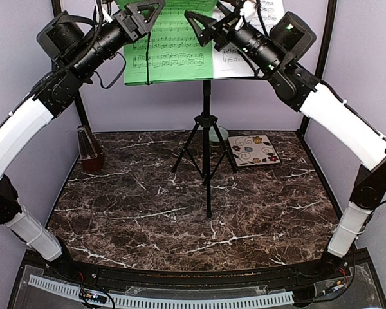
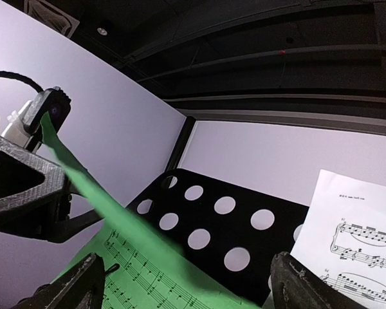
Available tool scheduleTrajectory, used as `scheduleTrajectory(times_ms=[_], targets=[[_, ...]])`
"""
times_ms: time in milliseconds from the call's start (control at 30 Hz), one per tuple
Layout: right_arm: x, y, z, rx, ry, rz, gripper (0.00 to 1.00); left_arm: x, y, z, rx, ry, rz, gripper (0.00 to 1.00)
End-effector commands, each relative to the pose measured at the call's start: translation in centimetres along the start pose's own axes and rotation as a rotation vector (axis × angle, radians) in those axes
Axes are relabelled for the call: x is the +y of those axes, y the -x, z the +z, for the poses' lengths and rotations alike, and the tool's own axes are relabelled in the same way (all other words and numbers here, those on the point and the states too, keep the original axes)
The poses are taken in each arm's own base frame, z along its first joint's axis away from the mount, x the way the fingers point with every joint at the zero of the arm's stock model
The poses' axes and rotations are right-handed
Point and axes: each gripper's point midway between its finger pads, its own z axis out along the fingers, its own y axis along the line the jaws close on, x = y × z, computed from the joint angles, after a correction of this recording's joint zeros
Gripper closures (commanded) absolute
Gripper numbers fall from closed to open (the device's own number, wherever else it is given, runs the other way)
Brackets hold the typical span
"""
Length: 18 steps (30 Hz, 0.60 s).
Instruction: Set up the instrument practice props
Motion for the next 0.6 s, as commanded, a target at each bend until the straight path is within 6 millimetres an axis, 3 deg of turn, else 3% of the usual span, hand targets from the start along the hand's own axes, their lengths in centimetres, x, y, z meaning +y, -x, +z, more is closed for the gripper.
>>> scheduleTrajectory(times_ms=[0, 167, 233, 300, 567], targets=[[-1.0, 4.3, -1.8, -0.099, -0.044, 0.004, 0.09, 0.0, 4.4, 0.8, -0.147, 0.038, 0.094, 0.4], [-0.7, 4.5, -3.0, -0.096, -0.043, -0.012, 0.09, 2.3, 5.6, 2.3, -0.207, 0.151, 0.154, 0.39], [-0.3, 3.5, -3.1, -0.082, -0.035, -0.016, 0.09, 3.5, 5.7, 2.7, -0.215, 0.18, 0.159, 0.39], [-0.6, 5.1, -3.8, -0.102, -0.037, -0.025, 0.09, 4.4, 5.9, 3.0, -0.222, 0.191, 0.152, 0.39], [-0.3, 5.5, -4.6, -0.107, -0.029, -0.027, 0.08, 6.9, 6.1, 3.6, -0.222, 0.217, 0.146, 0.4]])
